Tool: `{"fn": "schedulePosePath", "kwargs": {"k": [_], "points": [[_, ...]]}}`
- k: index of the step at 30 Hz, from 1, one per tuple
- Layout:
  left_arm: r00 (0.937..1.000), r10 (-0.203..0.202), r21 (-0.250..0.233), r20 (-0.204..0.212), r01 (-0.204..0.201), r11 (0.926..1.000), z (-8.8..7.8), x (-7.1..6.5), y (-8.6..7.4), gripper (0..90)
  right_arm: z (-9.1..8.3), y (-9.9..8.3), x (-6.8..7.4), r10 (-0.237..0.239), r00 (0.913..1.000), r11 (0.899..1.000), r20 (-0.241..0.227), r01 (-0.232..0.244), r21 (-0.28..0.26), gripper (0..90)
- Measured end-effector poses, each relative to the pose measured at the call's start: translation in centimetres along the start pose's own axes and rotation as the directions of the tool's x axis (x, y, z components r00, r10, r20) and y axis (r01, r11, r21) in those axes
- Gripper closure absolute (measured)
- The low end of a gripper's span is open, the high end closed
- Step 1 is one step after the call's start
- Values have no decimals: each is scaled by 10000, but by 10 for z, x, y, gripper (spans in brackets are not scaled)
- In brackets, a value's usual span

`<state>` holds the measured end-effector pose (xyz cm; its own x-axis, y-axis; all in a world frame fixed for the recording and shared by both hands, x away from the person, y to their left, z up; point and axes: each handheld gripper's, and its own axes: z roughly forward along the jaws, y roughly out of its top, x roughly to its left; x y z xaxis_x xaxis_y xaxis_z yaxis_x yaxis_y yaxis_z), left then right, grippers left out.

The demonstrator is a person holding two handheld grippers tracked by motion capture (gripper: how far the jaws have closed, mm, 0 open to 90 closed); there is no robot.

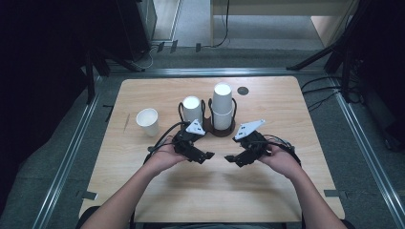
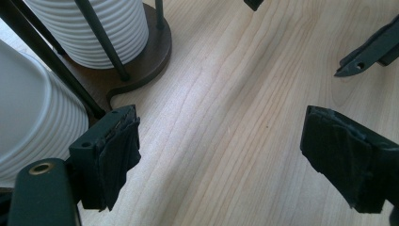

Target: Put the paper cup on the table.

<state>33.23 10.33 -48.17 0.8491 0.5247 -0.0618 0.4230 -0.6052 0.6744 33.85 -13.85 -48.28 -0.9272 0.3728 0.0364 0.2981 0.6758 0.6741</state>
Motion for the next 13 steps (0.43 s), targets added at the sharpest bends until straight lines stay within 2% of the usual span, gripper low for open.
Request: {"fn": "schedulePosePath", "kwargs": {"k": [7,10,13], "points": [[10000,16,108,7,-16,9999,2,1,-1,124,0,0,0,-27,10000,10000,12,27,16,212],[9997,201,238,-154,-197,9995,4,1,-2,123,1,-1,0,44,10000,10000,-24,-44,73,212],[9998,192,305,-74,-189,9994,6,1,-3,123,3,-1,-1,-33,10000,9999,-4,33,121,212]]}}
